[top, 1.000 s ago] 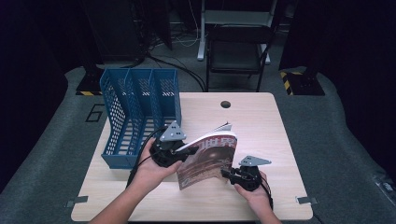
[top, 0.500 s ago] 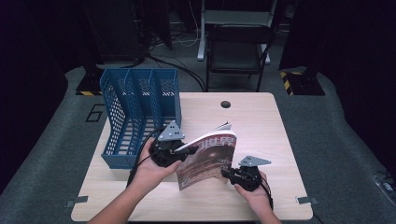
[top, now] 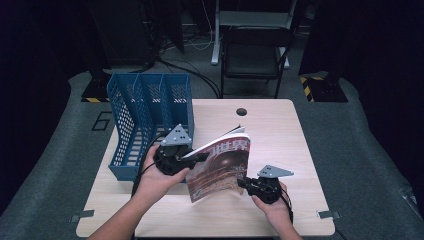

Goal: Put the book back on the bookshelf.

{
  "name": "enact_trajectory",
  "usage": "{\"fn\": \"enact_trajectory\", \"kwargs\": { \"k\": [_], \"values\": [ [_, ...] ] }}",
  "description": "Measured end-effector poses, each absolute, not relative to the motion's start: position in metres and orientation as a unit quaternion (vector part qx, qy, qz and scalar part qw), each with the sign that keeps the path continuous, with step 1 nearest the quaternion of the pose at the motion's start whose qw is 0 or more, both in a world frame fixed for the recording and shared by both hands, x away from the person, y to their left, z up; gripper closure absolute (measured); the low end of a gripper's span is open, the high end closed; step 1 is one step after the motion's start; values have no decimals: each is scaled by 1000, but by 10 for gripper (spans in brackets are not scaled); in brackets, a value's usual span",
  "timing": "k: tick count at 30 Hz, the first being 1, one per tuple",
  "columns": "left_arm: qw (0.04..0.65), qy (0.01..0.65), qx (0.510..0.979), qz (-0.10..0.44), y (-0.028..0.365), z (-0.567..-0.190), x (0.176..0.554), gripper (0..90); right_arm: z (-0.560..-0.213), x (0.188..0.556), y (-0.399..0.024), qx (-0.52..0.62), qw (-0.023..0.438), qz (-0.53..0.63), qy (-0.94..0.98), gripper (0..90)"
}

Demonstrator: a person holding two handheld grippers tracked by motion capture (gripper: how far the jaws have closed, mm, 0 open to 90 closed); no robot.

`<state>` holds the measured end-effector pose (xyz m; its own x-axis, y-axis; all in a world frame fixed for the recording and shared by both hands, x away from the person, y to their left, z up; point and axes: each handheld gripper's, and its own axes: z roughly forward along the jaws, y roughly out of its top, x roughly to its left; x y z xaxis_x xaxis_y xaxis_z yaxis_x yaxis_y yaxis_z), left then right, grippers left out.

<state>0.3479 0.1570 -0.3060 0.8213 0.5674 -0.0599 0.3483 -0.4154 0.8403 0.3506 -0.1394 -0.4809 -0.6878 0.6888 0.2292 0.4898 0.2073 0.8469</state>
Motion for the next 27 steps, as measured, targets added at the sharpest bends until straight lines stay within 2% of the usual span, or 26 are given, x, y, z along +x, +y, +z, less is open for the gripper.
{"fn": "enact_trajectory", "kwargs": {
  "k": [12, 18, 23, 27],
  "values": [
    [470, 274, 831, 117, 166, -285, 347, 839, -463, 342, -136, 355, 127, 516, 769, 791],
    [469, 275, 831, 121, 166, -277, 348, 840, -459, 340, -136, 352, 123, 528, 763, 763],
    [471, 275, 830, 115, 165, -275, 349, 841, -461, 340, -135, 352, 110, 535, 760, 675],
    [469, 278, 830, 113, 165, -274, 351, 841, -463, 341, -134, 358, 106, 531, 761, 561]
  ]
}}
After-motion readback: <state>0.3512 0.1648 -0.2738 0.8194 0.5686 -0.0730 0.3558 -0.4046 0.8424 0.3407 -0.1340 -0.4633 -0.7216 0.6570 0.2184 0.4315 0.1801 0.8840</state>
